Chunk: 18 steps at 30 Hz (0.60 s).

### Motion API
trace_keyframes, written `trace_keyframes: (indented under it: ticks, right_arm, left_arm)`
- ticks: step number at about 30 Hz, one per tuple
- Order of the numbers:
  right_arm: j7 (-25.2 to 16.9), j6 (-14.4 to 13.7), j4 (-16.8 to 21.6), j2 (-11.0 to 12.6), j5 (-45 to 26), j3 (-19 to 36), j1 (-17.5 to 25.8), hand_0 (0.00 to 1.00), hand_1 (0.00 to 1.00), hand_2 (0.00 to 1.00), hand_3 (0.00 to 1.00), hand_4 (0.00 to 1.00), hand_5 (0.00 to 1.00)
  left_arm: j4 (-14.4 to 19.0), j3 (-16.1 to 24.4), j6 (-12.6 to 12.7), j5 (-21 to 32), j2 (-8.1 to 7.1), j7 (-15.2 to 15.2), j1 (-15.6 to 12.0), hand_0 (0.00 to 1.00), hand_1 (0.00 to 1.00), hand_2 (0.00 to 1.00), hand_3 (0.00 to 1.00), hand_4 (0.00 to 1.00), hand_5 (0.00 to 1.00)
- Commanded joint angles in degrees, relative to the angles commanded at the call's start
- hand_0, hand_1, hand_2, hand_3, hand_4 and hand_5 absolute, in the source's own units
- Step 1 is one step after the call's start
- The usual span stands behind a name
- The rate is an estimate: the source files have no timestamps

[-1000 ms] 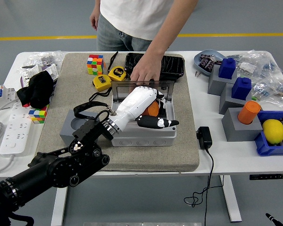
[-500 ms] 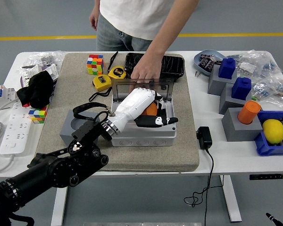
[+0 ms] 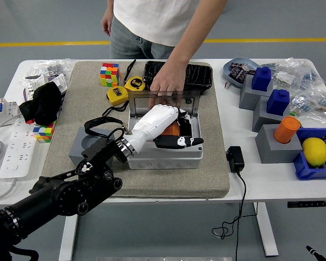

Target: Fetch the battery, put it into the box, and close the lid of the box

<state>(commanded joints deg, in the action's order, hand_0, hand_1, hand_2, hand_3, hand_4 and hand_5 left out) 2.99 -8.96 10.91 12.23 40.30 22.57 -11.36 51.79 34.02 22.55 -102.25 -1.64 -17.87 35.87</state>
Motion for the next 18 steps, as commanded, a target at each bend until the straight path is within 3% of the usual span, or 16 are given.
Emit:
trace_keyframes:
  ticks: [1,2,7,8,13,14,18]
  right_arm:
    - [-0.01,0.0,-0.01,0.0,-0.04,-0.09,0.02,0.998,0.848,0.77,0.791,0.998,0.998]
    - [-0.02,0.0,0.0,0.01,-0.04,-0.1,0.03,0.998,0.846,0.769,0.791,0.998,0.998]
    - [-0.09,0.02,0.03,0.13,-0.16,-0.2,-0.01,0.998,0.846,0.769,0.791,0.998,0.998]
    - [-0.1,0.01,0.04,0.13,-0.07,-0.02,0.01,0.998,0.845,0.77,0.791,0.998,0.998]
    - [-0.14,-0.03,-0.01,0.1,-0.12,0.12,0.22,0.998,0.845,0.77,0.791,0.998,0.998]
    - [-0.13,-0.03,-0.01,0.09,-0.07,0.21,0.28,0.998,0.843,0.769,0.79,0.998,0.998]
    - [-0.12,-0.07,-0.02,0.05,-0.05,0.34,0.43,0.998,0.843,0.769,0.79,0.998,0.998]
  left_arm:
    - [-0.05,0.08,-0.49,0.11,-0.04,-0.1,-0.06,0.934,0.833,0.706,0.665,0.998,0.998]
    - [-0.03,0.1,-0.61,0.16,-0.07,-0.15,-0.1,0.953,0.915,0.753,0.661,0.998,0.998]
    - [1.54,0.18,-0.23,0.36,-0.64,-0.68,-0.64,0.953,0.915,0.753,0.661,0.998,0.998]
    - [2.77,0.3,-0.23,0.34,-1.05,-0.74,-1.01,0.699,0.688,0.597,0.578,0.998,0.998]
    - [9.38,0.78,0.62,0.59,-2.97,-1.15,-2.64,0.699,0.688,0.597,0.578,0.998,0.998]
    - [10.9,0.96,0.73,0.49,-3.42,-1.26,-2.99,0.393,0.481,0.482,0.489,0.998,0.998]
    - [16.0,1.64,2.7,1.92,-4.78,-3.27,-3.93,0.393,0.481,0.482,0.489,0.998,0.998]
